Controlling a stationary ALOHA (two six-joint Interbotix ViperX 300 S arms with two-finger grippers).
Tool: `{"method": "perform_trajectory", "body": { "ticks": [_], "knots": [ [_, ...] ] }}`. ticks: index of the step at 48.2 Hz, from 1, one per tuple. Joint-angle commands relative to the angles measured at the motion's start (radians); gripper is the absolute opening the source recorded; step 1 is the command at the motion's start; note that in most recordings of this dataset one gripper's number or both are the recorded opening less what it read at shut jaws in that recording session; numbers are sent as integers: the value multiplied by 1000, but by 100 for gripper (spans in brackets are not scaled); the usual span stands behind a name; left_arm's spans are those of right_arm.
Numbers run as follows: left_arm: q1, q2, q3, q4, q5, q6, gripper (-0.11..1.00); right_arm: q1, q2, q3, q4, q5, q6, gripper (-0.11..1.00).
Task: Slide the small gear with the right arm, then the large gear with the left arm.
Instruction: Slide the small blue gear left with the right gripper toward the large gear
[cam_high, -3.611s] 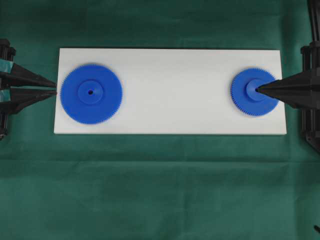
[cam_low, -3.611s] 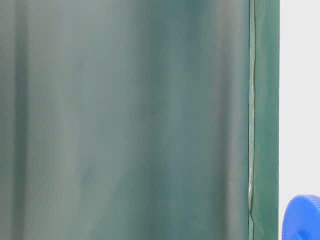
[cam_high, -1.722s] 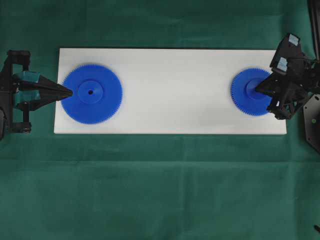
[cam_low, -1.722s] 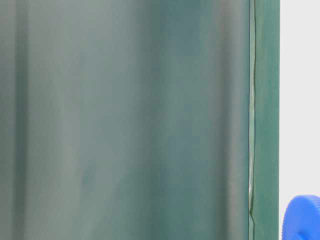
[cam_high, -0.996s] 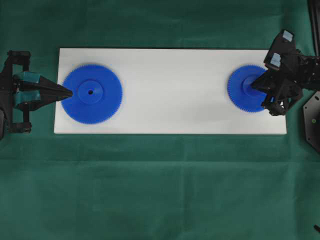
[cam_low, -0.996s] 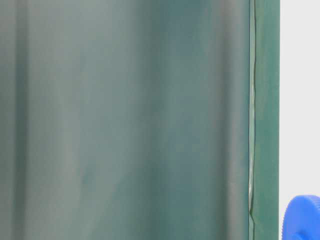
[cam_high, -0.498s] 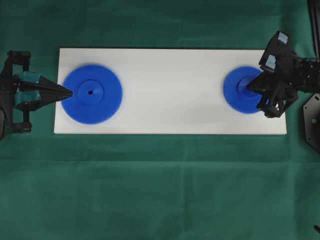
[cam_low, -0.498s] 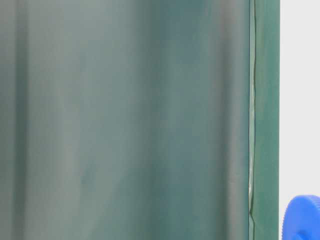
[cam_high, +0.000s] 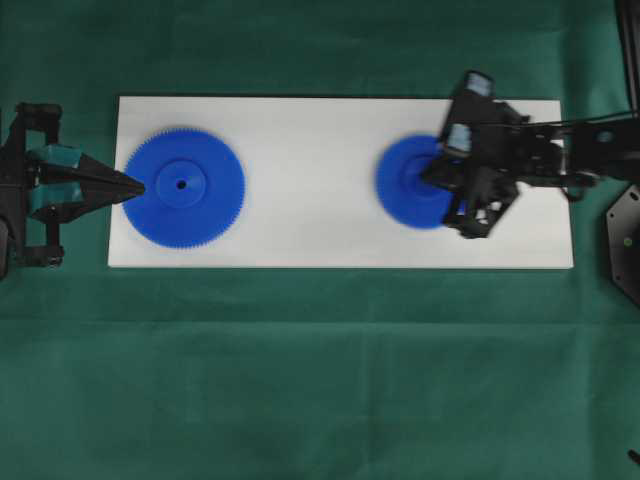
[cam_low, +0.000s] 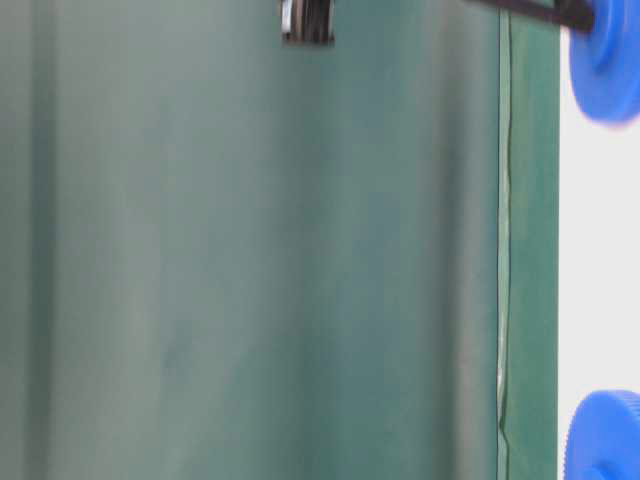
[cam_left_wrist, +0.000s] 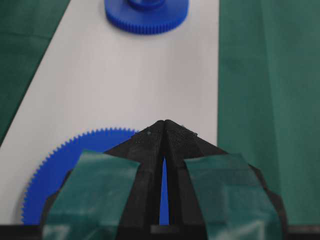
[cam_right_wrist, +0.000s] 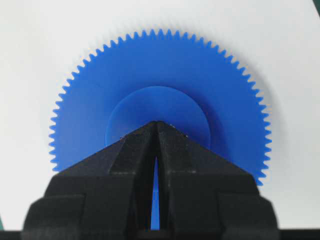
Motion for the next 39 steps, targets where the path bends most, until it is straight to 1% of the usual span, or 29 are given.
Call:
{"method": "perform_trajectory", "body": {
  "ticks": [1,12,23,29,36,39],
  "knots": [
    [3,3,-11,-2,0,2,0,21,55,-71,-26,-8,-3,50],
    [3,2,-11,0,11,2,0,51,216,-255,-86,-12,-6,50],
    [3,2,-9,0,12,3,0,58,350,-371,-97,-14,-12,50],
    [3,3,-11,0,14,3,0,81,414,-442,-104,-26,-18,50],
    [3,3,-9,2,14,5,0,115,466,-526,-138,-29,-18,50],
    [3,3,-11,2,14,5,0,123,474,-546,-147,-26,-18,50]
  ]
}}
